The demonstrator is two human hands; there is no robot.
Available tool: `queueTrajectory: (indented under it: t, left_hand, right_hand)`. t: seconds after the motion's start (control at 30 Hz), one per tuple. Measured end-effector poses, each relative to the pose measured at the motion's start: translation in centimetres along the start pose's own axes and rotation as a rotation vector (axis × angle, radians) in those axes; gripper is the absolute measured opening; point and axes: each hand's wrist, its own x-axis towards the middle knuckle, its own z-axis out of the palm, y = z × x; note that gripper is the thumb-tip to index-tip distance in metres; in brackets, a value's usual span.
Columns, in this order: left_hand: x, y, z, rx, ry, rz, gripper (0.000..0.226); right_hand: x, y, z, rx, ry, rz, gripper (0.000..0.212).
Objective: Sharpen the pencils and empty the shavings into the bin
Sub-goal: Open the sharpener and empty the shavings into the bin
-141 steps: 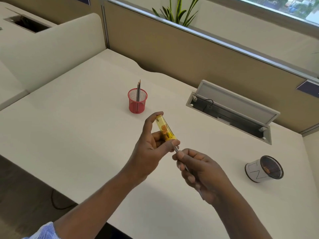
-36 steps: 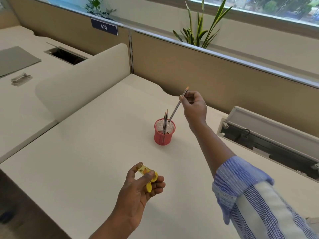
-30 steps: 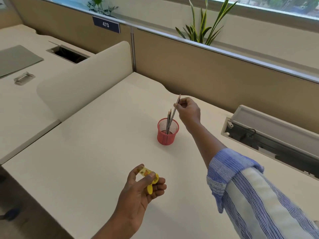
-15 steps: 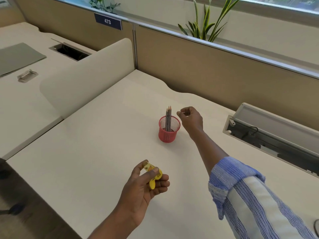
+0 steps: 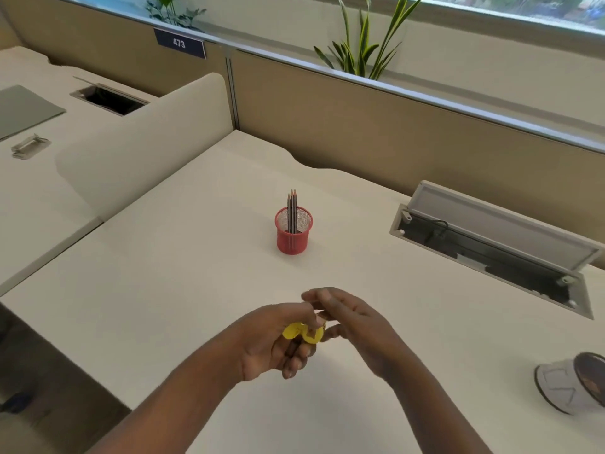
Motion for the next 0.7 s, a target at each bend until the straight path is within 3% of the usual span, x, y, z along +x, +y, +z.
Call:
queueTrajectory:
  t: [0.3,0.5,0.6,0.7]
  left_hand:
    - [1.2,-0.9,4.6,0.280,-0.018,-0.102,0.013]
    - [1.5,-0.1,5.9,0.342,-0.050,-0.091,0.016]
    - [1.6,0.5,6.1,0.378,-0.109,-0.083,0.037]
    - [1.7,1.2,6.0,0.254,-0.261,-0.072,0.063]
  right_hand:
    - [-8.0,4.4,-0.8,0.029,0.146,-0.126,0.029]
    - [-10.3,5.9,-0.6,-0.107,0.292,-0.316,0.035]
    - [-10.5,6.0,-0.2,-0.150,0.422,-0.334,0.036]
    - [-10.6,5.9,-0.3,-0.112,0.483,-0.289,0.032]
